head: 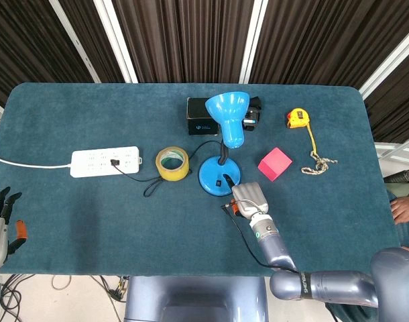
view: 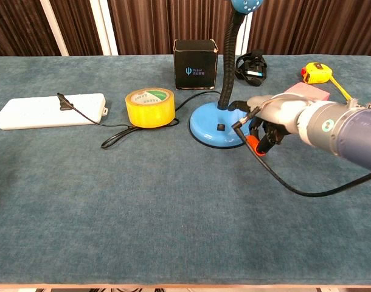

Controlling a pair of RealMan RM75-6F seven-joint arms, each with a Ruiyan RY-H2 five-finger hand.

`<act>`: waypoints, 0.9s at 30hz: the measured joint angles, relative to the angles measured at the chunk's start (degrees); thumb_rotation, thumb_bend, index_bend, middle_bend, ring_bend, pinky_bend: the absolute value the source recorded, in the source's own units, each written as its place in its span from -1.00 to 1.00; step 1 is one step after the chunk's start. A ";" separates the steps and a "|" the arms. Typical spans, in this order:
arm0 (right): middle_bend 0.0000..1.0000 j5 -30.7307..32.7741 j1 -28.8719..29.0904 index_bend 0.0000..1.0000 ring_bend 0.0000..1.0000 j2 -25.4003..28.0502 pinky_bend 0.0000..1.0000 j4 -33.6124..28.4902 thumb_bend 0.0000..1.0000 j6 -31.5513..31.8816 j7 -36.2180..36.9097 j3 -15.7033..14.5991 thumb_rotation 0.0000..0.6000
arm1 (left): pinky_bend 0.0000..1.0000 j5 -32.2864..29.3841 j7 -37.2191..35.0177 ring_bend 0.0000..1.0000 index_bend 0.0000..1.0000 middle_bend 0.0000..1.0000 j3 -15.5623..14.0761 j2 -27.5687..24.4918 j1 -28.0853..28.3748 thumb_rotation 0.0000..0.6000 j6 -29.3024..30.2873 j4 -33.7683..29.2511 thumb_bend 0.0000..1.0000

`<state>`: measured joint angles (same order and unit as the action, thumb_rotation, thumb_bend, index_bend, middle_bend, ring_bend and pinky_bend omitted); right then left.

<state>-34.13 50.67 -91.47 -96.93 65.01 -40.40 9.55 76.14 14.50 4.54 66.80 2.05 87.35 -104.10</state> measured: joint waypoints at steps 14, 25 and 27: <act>-0.72 -9.31 -8.84 -1.00 -0.63 20.41 1.00 -19.59 -0.30 7.76 2.26 -4.88 1.00 | -1.00 0.02 0.68 -1.00 -0.71 -0.96 -0.01 0.31 -0.06 1.00 0.35 -0.05 0.27; -0.98 -44.05 -27.69 -1.00 -0.95 26.84 -1.00 -13.43 -0.50 26.13 15.34 -18.27 1.00 | -1.00 0.26 1.38 -1.00 -0.71 -0.95 -0.02 0.59 -0.10 1.00 0.72 -0.19 0.27; -0.99 -46.71 -31.58 -1.00 -0.96 27.19 -1.00 -10.77 -0.51 29.59 17.86 -20.25 1.00 | -1.00 0.24 1.39 -1.00 -0.71 -0.95 -0.02 0.59 -0.11 1.00 0.75 -0.20 0.27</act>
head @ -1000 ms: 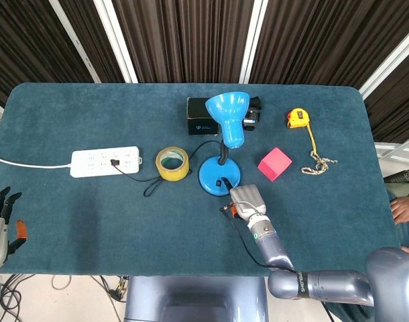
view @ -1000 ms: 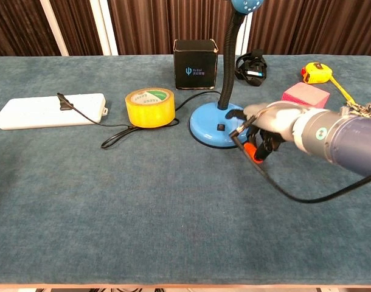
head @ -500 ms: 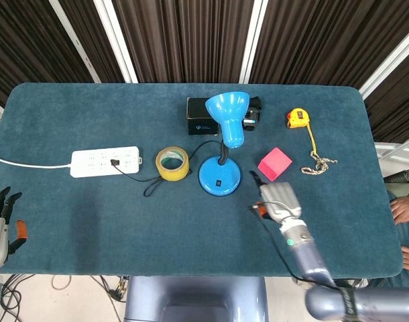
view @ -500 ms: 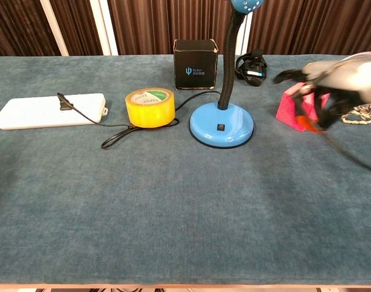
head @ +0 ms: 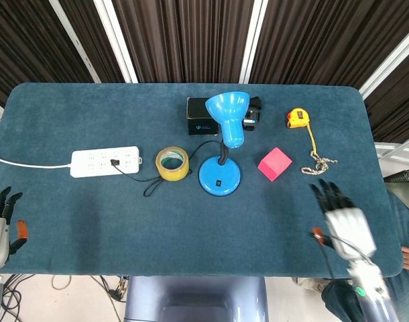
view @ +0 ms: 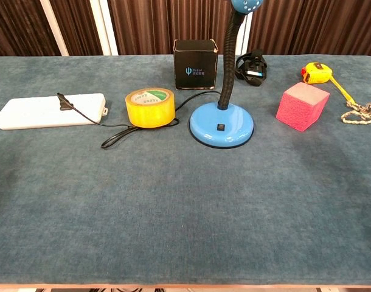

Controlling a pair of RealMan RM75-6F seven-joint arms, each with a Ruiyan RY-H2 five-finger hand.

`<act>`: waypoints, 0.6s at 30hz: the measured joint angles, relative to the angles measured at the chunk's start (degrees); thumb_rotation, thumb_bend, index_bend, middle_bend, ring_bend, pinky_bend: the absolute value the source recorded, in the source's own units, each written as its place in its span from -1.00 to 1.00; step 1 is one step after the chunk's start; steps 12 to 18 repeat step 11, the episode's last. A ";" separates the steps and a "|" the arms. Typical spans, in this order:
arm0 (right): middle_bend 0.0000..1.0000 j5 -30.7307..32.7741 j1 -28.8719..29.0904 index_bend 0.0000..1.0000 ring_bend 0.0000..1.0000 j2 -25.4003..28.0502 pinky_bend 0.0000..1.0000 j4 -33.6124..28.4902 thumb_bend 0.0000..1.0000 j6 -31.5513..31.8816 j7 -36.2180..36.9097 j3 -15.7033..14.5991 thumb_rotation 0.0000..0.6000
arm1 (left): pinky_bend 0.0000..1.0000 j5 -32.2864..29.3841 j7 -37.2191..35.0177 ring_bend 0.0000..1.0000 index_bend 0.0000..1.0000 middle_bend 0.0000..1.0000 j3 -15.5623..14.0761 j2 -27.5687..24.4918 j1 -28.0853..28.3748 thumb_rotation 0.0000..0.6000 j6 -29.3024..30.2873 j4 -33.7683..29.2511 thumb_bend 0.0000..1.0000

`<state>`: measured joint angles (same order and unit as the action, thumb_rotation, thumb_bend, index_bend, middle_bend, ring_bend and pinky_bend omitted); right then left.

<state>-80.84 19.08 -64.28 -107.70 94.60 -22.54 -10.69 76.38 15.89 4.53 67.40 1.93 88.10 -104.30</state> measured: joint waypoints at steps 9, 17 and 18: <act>-1.00 -5.69 -8.78 -1.00 -0.98 -2.09 -1.00 11.15 -0.53 6.47 4.59 -1.79 1.00 | -1.00 0.45 -0.08 -1.00 -0.71 -0.95 -0.02 -0.10 -0.05 1.00 0.27 0.11 0.27; -1.00 -5.25 -9.27 -1.00 -0.98 -2.24 -1.00 11.58 -0.53 5.95 5.24 -1.02 1.00 | -1.00 0.59 -0.06 -1.00 -0.71 -0.96 -0.10 -0.10 -0.06 1.00 0.27 0.19 0.27; -1.00 -5.25 -9.27 -1.00 -0.98 -2.24 -1.00 11.58 -0.53 5.95 5.24 -1.02 1.00 | -1.00 0.59 -0.06 -1.00 -0.71 -0.96 -0.10 -0.10 -0.06 1.00 0.27 0.19 0.27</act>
